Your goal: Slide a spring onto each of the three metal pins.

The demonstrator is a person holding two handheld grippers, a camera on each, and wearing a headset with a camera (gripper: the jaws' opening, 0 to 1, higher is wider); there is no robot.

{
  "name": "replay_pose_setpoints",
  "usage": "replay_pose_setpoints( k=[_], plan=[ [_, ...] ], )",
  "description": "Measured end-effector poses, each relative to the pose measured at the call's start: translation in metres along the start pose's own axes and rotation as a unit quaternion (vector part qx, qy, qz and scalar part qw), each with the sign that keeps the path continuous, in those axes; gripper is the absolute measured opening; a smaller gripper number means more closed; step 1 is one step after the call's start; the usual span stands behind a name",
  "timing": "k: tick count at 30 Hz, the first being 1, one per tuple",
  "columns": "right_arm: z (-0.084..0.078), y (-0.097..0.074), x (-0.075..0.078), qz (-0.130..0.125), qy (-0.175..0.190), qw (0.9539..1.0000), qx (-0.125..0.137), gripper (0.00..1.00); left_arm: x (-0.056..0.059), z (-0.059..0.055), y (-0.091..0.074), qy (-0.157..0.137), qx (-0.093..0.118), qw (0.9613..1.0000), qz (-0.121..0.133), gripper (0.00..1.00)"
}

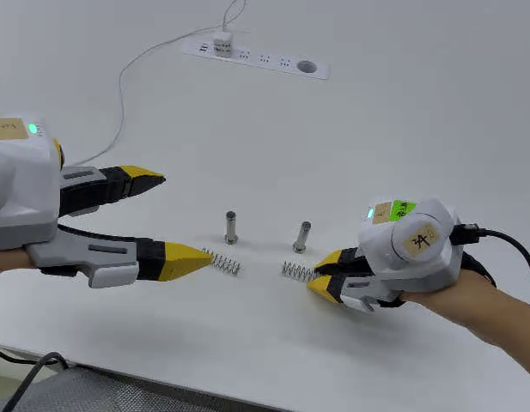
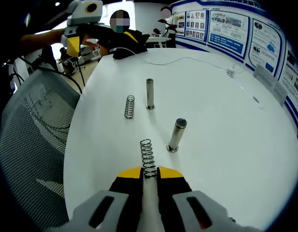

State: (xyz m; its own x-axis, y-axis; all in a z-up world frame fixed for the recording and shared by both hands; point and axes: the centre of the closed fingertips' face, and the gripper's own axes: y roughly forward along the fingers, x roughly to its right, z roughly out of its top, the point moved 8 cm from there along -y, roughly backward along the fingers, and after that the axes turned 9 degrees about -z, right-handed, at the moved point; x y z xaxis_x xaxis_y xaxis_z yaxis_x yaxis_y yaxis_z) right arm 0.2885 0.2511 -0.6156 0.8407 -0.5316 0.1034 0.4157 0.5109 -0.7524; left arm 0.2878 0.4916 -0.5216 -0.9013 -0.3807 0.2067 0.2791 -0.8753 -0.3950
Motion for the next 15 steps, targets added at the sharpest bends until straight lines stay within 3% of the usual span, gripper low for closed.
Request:
replay_pose_setpoints(
  k=[9, 15],
  plan=[
    [0.002, -0.001, 0.001, 0.0, 0.022, 0.9997, -0.007, 0.11, 0.002, 0.008, 0.005, 0.007, 0.004, 1.0, -0.005, 0.74],
    [0.01, -0.013, -0.003, 0.007, 0.034, 0.9994, -0.003, 0.11, 0.005, 0.01, 0.008, 0.013, 0.003, 0.9998, -0.013, 0.74]
  ],
)
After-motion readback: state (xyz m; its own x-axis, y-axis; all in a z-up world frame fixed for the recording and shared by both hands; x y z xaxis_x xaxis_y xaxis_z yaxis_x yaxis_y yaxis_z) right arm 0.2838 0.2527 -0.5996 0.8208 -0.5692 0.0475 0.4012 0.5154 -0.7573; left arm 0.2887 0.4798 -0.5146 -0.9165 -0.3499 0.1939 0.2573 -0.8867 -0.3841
